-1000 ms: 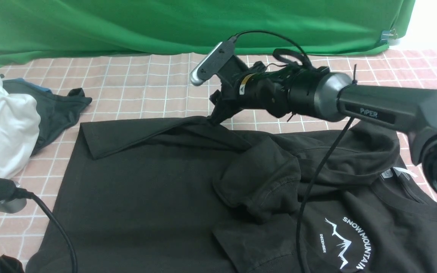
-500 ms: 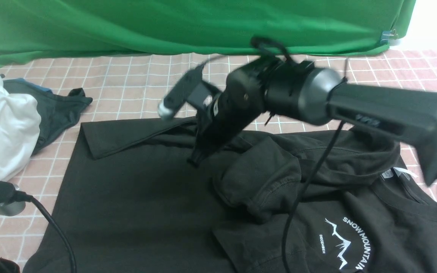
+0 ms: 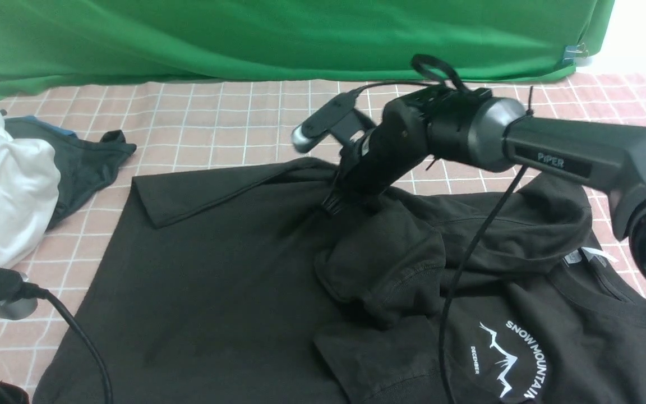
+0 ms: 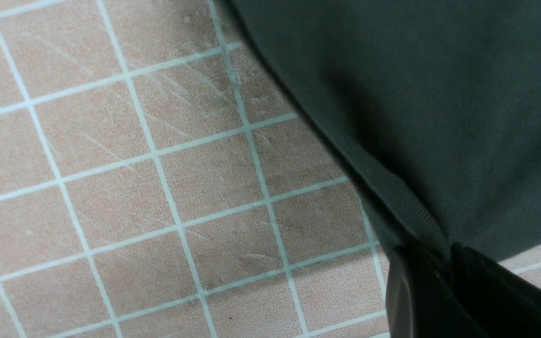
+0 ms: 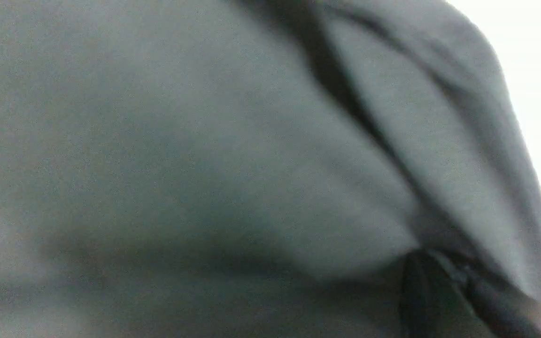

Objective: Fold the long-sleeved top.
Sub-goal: Spread the long sleeves with your arms and place them on the tabletop

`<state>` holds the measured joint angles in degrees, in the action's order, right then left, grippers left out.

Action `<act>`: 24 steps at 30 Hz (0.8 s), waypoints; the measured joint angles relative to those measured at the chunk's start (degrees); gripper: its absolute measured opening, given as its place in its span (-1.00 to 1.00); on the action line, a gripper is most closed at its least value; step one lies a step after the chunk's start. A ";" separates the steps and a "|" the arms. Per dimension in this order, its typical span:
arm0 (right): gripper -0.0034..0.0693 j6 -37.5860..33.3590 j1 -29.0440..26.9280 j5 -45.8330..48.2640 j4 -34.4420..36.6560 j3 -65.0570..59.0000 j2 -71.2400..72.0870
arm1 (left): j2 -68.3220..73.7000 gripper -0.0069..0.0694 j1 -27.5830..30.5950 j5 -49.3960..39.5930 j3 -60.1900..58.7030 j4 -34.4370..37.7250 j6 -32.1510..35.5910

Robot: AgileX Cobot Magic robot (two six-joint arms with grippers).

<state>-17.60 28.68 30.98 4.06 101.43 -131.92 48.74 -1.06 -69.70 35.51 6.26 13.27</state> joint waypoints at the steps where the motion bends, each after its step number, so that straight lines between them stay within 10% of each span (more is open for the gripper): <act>1: -0.81 -0.39 -0.62 -2.42 -0.08 0.00 -0.30 | 0.00 -0.69 0.00 0.00 0.00 0.00 0.00; 10: -0.80 -2.69 -4.84 -27.72 -1.10 0.04 -0.88 | 0.00 -0.69 0.00 0.00 0.00 -0.05 -0.01; 17: -0.74 -0.59 -4.76 -9.10 0.68 1.58 4.27 | 0.00 -0.69 0.00 0.05 0.00 -0.09 -0.01; 24: -0.76 -9.23 4.91 9.75 18.12 2.76 9.38 | 0.00 -0.69 0.00 0.05 0.00 -0.04 -0.01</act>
<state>-26.84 33.59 40.73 22.18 104.19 -122.54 48.74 -1.06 -69.65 35.51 6.22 13.27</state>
